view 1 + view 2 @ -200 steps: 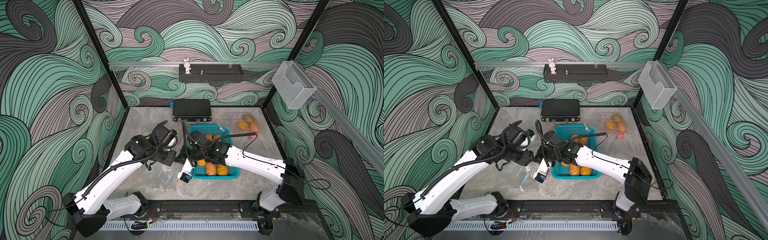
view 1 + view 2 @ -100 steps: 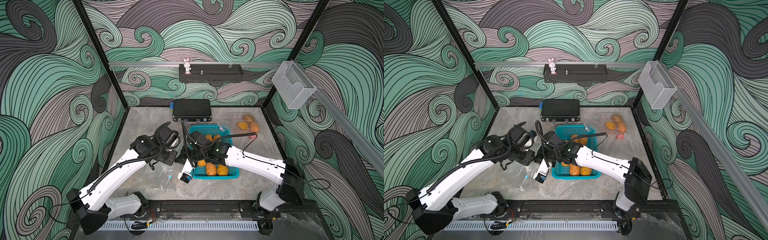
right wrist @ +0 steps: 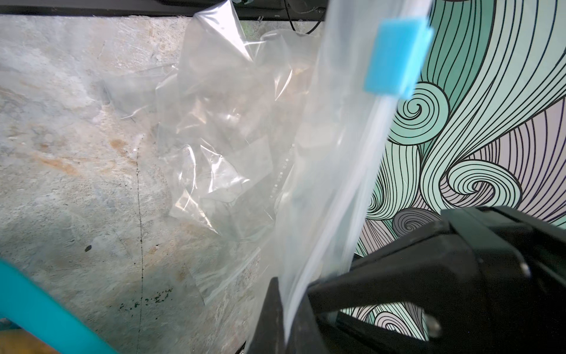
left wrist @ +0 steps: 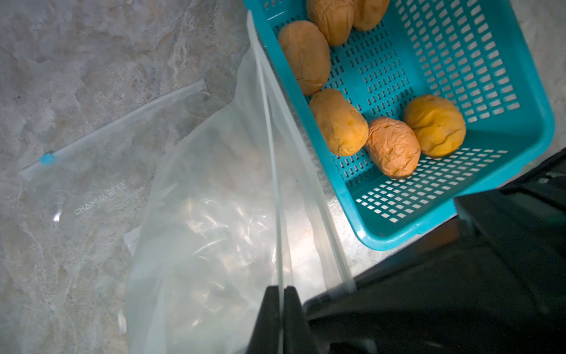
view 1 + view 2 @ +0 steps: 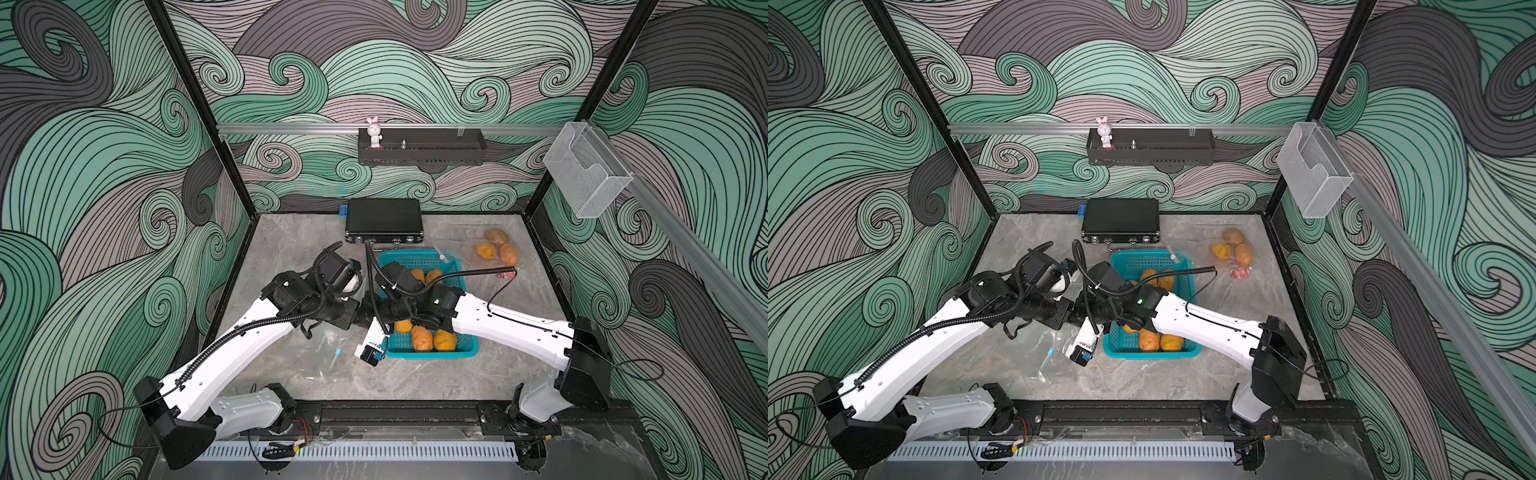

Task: Put the potatoes into a zipper bag and zip it
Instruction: Adjust the zipper food storage bag at the center of the board.

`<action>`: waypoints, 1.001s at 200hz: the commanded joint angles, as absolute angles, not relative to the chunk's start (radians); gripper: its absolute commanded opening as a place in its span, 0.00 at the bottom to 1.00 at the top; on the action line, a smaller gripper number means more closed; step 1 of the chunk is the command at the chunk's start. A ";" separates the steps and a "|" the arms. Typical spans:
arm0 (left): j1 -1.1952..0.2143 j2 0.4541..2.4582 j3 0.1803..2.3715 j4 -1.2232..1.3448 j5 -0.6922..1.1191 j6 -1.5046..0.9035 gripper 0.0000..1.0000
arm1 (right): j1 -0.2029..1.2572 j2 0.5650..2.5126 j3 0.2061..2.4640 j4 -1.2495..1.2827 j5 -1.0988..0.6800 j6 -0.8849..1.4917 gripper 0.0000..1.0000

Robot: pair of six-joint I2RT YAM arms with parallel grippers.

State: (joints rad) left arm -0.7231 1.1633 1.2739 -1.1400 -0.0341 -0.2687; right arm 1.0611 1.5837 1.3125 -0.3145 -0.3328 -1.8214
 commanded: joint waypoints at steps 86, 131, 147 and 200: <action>-0.729 1.162 1.679 -1.250 -0.501 -0.021 0.00 | 1.054 1.489 1.316 0.071 -0.461 -1.602 0.97; -0.729 1.134 1.657 -1.133 -0.680 0.128 0.00 | 1.055 1.322 1.242 0.170 -0.552 -1.363 0.99; -0.729 1.113 1.576 -1.066 -0.669 0.141 0.00 | 1.053 1.253 1.183 0.212 -0.542 -1.236 0.99; -0.729 1.179 1.391 -1.011 -0.290 0.023 0.00 | 1.010 1.040 0.779 0.664 -0.013 -0.258 1.00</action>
